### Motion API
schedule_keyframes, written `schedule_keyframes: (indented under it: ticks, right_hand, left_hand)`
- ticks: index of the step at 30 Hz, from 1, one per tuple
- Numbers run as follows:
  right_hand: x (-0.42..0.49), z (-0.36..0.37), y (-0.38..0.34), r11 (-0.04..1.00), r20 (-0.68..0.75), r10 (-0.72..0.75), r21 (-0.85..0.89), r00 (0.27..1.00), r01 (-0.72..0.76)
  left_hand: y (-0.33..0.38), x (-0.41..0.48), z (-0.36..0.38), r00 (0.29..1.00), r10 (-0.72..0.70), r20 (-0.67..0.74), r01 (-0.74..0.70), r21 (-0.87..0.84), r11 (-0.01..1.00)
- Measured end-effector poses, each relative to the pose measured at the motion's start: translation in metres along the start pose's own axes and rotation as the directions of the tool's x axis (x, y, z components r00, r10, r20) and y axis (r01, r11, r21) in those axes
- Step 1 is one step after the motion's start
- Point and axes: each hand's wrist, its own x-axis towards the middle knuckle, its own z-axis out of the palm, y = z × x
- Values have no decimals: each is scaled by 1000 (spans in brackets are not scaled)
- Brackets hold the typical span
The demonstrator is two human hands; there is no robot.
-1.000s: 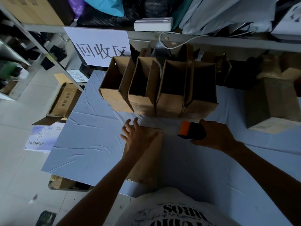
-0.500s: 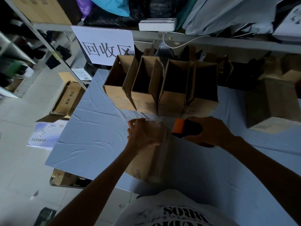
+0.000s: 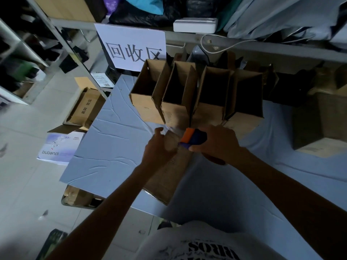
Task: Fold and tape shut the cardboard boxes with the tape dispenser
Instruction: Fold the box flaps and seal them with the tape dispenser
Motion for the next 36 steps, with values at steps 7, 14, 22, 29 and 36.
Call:
schedule_keyframes:
  ticks: [7, 14, 22, 29, 36]
  right_hand:
    - [11, 2, -22, 1000, -62, -2, -3, 998, 2]
    - [-15, 5, 5, 1000, 4, 28, 13, 1000, -28]
    - [-55, 7, 45, 995, 27, 95, -42, 995, -94]
    - [-75, 9, 69, 984, 104, 142, -127, 984, -128]
    - [-28, 28, 32, 971, 213, 144, -218, 966, -97]
  left_hand:
    - [2, -17, 38, 976, 44, -215, 46, 398, 916]
    - [-6, -19, 33, 987, 93, -130, -44, 334, 942]
    - [-8, -13, 28, 992, 41, -122, -1, 312, 950]
    - [-13, -13, 34, 978, 81, -190, -19, 306, 952]
    - [-6, -16, 39, 967, 77, -241, -8, 277, 961]
